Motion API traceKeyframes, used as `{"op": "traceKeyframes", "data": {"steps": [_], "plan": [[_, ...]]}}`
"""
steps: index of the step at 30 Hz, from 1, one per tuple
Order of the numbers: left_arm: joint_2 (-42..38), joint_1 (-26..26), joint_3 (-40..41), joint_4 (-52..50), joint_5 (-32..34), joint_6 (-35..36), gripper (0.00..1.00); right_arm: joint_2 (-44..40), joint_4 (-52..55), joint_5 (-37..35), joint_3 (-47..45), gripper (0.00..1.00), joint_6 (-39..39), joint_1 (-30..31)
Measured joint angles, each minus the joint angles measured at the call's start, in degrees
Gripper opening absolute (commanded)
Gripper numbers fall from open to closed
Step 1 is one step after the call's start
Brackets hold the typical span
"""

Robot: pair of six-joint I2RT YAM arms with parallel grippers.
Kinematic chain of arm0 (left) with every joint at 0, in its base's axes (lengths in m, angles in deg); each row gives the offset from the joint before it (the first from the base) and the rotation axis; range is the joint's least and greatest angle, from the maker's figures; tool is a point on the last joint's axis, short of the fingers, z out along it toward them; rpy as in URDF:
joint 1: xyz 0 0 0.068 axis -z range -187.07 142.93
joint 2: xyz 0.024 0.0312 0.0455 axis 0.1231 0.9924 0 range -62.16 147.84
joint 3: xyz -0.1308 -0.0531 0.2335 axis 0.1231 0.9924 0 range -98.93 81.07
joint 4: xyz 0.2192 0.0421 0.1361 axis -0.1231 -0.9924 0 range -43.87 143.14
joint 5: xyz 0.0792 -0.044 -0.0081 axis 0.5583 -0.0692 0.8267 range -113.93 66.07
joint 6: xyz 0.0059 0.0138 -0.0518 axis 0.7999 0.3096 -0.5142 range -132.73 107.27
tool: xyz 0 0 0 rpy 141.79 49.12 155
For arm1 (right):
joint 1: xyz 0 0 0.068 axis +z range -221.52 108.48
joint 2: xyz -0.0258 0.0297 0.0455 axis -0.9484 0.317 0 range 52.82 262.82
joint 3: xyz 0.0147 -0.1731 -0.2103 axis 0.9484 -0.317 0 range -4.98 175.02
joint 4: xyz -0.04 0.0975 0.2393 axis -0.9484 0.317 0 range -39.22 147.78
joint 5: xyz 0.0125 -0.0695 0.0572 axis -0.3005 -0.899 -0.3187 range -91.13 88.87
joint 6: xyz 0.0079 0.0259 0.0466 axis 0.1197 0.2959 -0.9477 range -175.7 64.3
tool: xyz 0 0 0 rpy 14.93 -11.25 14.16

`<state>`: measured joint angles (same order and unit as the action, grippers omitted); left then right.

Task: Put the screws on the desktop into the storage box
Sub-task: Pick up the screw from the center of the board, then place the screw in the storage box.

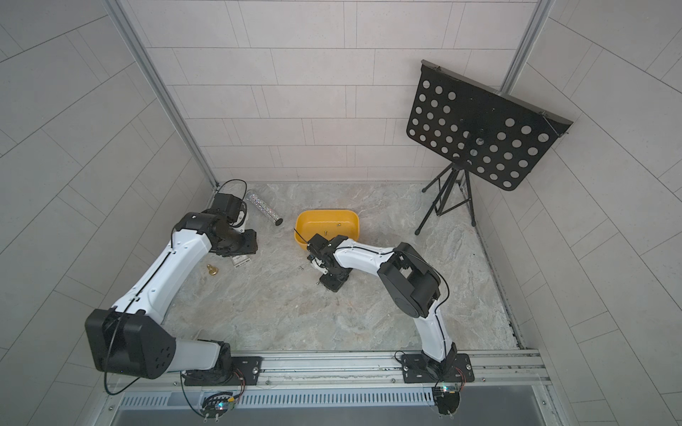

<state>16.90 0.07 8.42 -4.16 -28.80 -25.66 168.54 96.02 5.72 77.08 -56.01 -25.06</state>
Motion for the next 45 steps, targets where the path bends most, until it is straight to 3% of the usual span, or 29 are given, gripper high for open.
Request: {"op": "traceKeyframes", "data": {"steps": [8, 20, 25, 31, 45], "plan": [[0.0, 0.0, 0.0, 0.0, -0.02, -0.02, 0.54, -1.25, 0.13, -0.76, -0.28, 0.03, -0.42, 0.0], [-0.28, -0.04, 1.86, 1.75, 0.46, -0.13, 0.54, -16.68, -0.42, -3.48, -0.68, 0.02, -2.08, -0.28], [-0.5, -0.37, 2.69, 3.28, 0.63, -0.33, 0.54, -18.21, -2.08, -5.49, 2.4, 0.01, -2.73, -1.29], [-0.5, -0.55, 4.09, 5.92, 0.66, -0.57, 0.54, -11.45, -3.87, -6.97, 13.42, 0.01, -2.64, -4.31], [0.0, -1.16, 6.38, 9.27, 0.22, -0.74, 0.54, 15.1, -4.02, -5.42, 38.56, 0.02, -2.95, -11.89]]}}
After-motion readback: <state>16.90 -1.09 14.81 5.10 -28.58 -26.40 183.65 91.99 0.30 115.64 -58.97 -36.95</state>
